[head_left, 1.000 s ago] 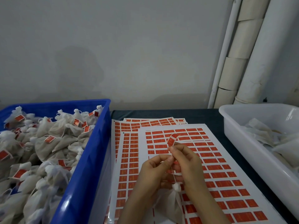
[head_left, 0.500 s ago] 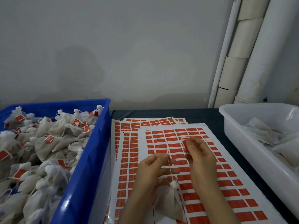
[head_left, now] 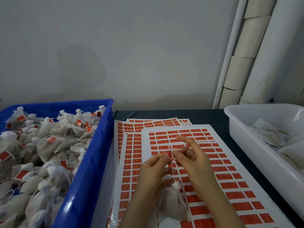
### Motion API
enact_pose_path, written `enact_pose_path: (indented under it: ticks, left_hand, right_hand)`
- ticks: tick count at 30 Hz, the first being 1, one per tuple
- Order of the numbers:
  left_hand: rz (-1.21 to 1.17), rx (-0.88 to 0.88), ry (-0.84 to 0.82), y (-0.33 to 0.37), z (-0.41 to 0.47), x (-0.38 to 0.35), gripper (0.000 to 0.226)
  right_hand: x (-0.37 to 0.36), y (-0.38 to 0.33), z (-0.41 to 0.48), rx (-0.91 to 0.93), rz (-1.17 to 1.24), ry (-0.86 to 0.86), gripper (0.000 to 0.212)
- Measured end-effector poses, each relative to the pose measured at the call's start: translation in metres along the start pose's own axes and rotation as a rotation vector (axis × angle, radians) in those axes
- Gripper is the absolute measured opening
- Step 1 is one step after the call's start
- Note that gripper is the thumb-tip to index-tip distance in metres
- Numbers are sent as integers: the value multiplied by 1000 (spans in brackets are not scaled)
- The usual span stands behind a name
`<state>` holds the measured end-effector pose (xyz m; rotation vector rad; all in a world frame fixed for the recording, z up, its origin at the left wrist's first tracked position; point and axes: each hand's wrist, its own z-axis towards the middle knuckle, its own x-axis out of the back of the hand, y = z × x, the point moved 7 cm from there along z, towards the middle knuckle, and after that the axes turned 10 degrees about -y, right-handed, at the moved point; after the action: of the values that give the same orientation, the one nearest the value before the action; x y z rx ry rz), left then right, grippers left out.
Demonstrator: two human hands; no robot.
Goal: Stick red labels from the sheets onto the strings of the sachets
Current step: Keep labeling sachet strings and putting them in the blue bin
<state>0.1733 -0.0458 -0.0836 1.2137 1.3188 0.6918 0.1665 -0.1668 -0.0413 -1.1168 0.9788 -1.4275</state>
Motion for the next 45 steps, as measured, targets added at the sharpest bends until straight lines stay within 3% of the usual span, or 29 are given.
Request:
enact_pose_path:
  ticks: [28, 39, 45]
  left_hand:
    - [53, -31, 19, 4, -2, -3, 20]
    - [152, -83, -74, 7, -2, -11, 25]
    - [208, -200, 36, 12, -4, -5, 14]
  right_hand:
    - [0, 6, -1, -27, -121, 3, 7]
    - [7, 12, -1, -50, -50, 125, 6]
    - [4, 14, -1, -41, -10, 114, 12]
